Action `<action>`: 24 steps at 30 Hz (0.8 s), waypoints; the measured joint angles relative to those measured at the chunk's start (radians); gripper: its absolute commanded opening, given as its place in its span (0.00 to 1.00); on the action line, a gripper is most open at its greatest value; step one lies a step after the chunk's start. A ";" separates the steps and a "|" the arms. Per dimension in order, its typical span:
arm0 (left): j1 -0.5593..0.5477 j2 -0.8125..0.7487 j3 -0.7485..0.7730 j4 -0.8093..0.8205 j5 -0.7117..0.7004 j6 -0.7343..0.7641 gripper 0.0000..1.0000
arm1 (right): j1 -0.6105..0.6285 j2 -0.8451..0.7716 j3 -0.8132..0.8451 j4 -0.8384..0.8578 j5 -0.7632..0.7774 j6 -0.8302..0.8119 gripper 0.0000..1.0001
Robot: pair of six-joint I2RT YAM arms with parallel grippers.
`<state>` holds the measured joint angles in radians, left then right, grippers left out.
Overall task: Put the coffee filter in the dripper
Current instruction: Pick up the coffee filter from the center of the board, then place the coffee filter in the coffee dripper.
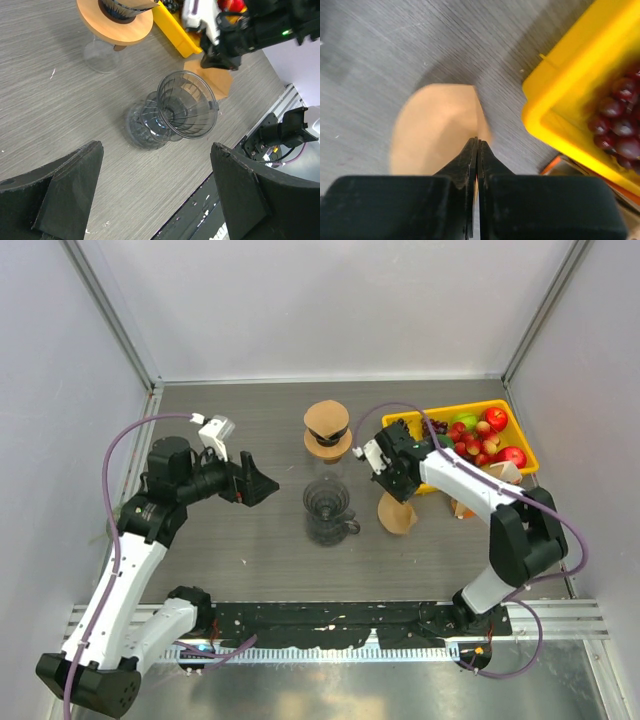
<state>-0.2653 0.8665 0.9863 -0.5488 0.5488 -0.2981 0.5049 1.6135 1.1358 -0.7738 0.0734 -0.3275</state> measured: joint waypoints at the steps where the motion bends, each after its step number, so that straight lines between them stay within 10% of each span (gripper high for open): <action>1: 0.000 0.002 0.000 -0.001 0.000 0.001 0.92 | -0.005 -0.017 0.019 -0.032 -0.009 -0.008 0.05; 13: 0.014 0.033 -0.001 0.014 0.002 -0.015 0.92 | -0.028 -0.217 0.741 -0.353 -0.439 -0.054 0.05; 24: 0.017 0.041 -0.013 0.038 0.005 -0.054 0.93 | 0.156 -0.066 0.718 -0.344 -0.632 0.034 0.06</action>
<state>-0.2481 0.9073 0.9733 -0.5106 0.5541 -0.3523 0.6609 1.5475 1.8534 -1.1183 -0.5587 -0.2935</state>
